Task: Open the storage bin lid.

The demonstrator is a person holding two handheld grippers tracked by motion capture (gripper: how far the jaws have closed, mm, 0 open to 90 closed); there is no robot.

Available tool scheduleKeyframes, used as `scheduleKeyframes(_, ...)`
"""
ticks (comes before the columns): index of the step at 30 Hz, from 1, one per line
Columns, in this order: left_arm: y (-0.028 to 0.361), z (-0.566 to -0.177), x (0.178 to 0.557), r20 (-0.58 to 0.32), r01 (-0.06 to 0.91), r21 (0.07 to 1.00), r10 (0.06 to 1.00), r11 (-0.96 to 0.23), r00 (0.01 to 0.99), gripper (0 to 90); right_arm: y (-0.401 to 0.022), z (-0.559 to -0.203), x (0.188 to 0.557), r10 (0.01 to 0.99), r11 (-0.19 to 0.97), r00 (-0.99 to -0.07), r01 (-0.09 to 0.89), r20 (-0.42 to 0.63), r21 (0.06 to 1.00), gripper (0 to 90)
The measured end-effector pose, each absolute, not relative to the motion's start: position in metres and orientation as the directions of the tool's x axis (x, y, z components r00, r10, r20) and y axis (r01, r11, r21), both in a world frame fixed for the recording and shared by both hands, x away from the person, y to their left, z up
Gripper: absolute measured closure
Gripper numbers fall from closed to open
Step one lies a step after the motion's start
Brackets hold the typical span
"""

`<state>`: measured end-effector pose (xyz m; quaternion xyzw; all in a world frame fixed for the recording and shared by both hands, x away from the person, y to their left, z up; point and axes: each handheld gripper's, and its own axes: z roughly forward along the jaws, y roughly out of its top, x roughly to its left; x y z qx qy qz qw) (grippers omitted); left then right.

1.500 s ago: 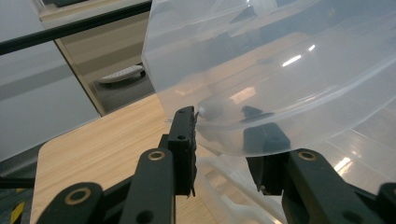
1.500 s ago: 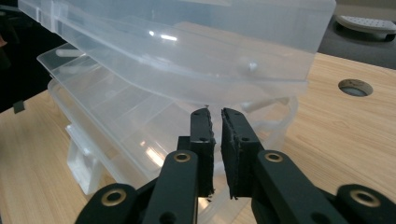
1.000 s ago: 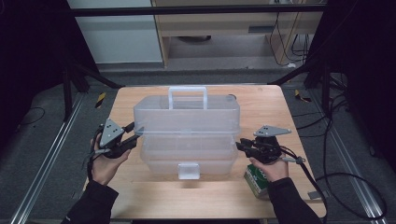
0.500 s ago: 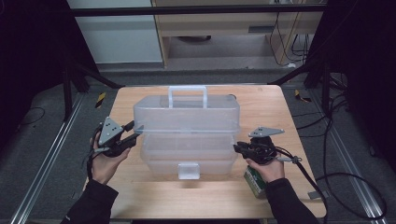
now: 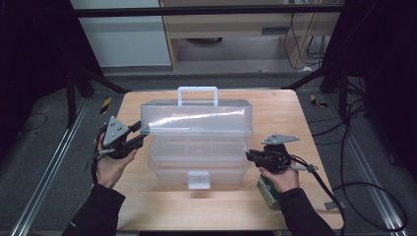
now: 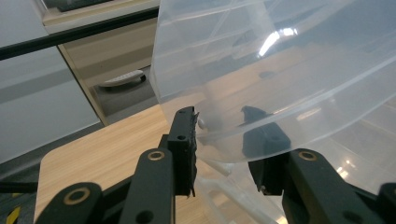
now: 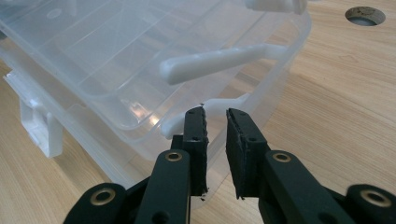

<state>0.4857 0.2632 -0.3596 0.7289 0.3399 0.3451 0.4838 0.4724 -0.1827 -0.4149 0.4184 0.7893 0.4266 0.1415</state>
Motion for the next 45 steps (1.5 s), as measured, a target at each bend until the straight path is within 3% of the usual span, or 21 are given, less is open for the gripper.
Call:
scheduleKeyframes(16,0.259,-0.343,0.505,0.13,0.165,0.957,0.859,-0.24,0.495,65.5,-0.183,-0.415,0.473,0.78,0.285,-0.611,0.538,0.134,0.793,78.1)
scheduleKeyframes(45,0.253,-0.324,0.539,0.148,0.158,0.958,0.887,-0.238,0.437,72.0,-0.183,-0.415,0.473,0.783,0.278,-0.605,0.548,0.144,0.789,77.6)
